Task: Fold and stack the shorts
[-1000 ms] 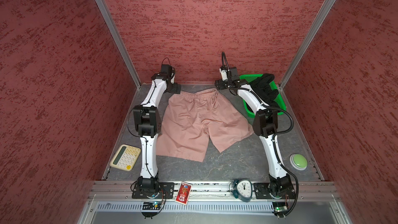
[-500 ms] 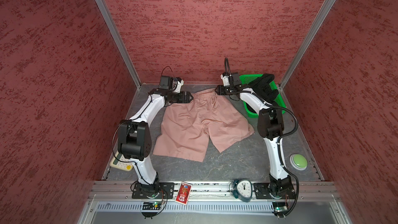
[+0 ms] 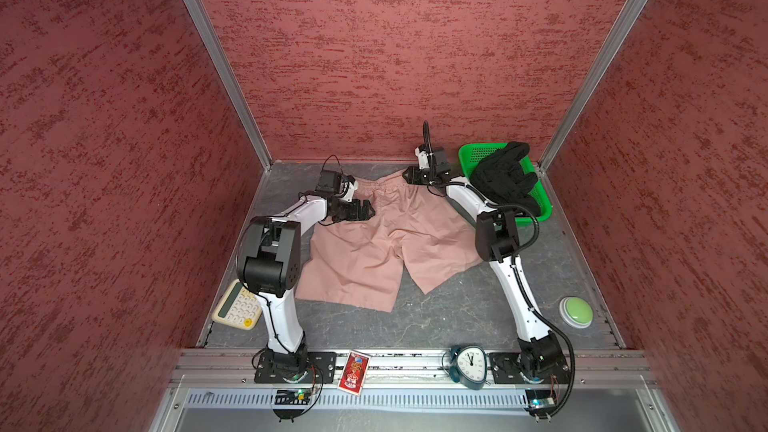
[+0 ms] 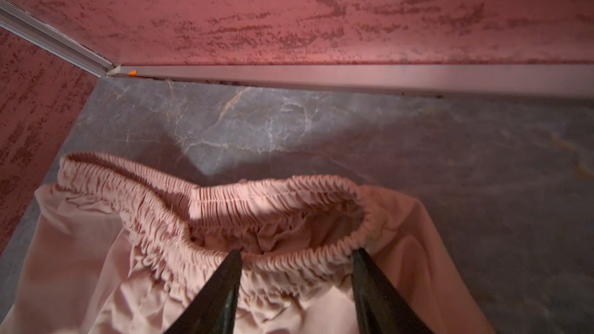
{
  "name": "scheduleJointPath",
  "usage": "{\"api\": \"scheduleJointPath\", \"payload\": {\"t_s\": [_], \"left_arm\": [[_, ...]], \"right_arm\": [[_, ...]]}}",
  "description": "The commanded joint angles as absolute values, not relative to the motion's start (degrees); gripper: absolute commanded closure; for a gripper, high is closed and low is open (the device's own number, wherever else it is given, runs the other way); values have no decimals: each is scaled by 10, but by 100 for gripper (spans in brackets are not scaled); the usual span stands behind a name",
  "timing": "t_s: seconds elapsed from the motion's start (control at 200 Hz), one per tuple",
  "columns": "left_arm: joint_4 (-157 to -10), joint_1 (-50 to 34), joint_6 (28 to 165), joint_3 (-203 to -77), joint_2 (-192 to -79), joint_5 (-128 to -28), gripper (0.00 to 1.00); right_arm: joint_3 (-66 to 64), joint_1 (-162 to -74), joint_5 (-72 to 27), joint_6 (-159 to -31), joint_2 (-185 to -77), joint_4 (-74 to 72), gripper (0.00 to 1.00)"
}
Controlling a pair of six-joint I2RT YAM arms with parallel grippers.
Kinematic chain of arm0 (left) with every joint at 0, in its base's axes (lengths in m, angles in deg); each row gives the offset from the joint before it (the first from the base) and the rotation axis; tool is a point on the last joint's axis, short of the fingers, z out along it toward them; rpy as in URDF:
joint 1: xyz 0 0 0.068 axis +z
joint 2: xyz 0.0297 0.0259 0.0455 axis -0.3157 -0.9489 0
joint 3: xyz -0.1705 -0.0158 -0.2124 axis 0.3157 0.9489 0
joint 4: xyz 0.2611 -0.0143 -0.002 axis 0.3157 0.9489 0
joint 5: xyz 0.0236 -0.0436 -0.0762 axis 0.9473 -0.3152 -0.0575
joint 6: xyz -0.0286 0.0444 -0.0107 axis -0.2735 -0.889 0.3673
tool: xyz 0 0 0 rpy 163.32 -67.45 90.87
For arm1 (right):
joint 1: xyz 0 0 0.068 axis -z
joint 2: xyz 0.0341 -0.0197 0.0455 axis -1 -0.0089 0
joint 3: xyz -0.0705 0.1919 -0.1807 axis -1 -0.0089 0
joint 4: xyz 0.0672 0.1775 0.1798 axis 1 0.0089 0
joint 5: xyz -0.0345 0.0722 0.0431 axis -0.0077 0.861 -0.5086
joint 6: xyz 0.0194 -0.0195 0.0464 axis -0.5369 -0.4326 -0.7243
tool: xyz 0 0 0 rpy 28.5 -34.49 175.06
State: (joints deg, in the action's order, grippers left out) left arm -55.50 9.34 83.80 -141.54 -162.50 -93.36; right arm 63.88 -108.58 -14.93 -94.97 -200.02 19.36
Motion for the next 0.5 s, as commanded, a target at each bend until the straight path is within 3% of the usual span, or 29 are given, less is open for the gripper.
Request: {"api": "scheduleJointPath", "payload": {"t_s": [0.0, 0.14, 0.245, 0.496], "left_arm": [[-584, 82, 855, -1388, -1605, -917, 1], [-594, 56, 873, -1339, -1589, -911, 1], [-581, 30, 874, -1313, -1552, -888, 1], [-514, 53, 906, -1279, -1446, -840, 1]], "right_arm": [[716, -1089, -135, -977, -2052, 158, 38], [732, -1090, -94, -1000, -2054, 102, 30], [727, -1090, -92, -967, -2003, 144, 27], [505, -1071, -273, -855, -1762, 258, 20]]}}
